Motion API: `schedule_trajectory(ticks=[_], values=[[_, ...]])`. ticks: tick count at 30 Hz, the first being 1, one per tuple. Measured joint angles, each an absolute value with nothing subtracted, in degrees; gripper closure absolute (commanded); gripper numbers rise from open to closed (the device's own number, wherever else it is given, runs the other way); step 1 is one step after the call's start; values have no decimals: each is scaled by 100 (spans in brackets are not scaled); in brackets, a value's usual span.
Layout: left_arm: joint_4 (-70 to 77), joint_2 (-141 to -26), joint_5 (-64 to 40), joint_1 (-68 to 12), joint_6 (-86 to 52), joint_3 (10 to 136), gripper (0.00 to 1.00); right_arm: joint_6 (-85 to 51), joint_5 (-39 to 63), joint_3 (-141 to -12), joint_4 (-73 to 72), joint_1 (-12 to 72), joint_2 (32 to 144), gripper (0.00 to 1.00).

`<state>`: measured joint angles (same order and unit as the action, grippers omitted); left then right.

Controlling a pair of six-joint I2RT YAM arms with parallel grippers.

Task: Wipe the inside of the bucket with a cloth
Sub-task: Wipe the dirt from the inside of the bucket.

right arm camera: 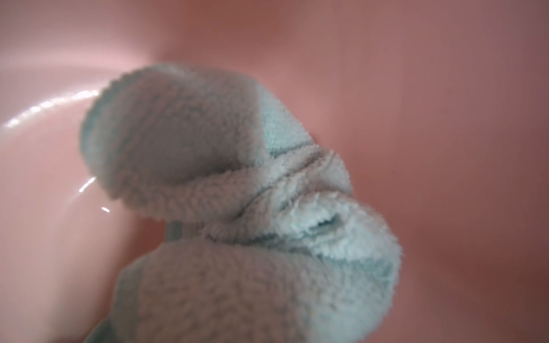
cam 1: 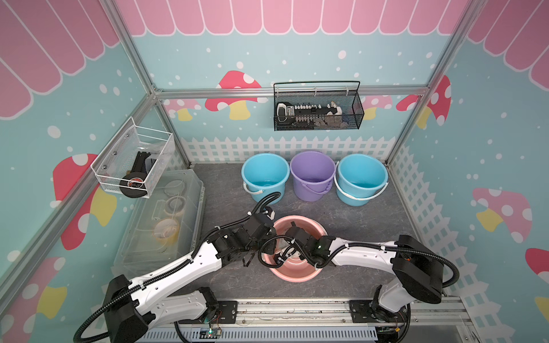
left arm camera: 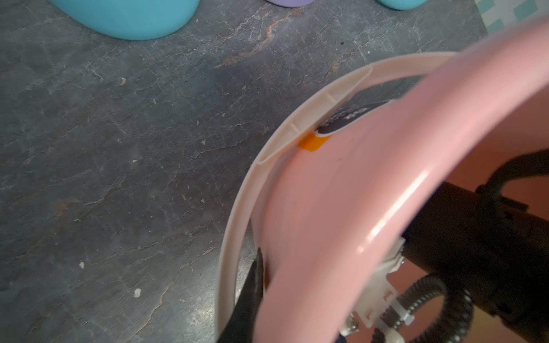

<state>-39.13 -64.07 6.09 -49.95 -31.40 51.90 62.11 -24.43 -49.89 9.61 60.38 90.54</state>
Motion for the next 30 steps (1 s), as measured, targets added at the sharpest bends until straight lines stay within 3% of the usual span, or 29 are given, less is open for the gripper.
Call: schedule_trajectory(ticks=[10,18,25,30], values=[[-4278,-5839,958,-5041,-3264,5190,100,5743,-1815,-5557,2126,6117,9067,100],[-4353,-5612,965,-5111,-3245,5188,100,5299,-596,-5824,2742,6154,9067,100],[-4348,-5629,1015,-5127,-3175,5137,100,4853,86,-5459,1796,6119,9067,100],[-4287,-5756,1100,-5214,-3151,5103,100,4788,-333,-5124,548,6149,9094,100]])
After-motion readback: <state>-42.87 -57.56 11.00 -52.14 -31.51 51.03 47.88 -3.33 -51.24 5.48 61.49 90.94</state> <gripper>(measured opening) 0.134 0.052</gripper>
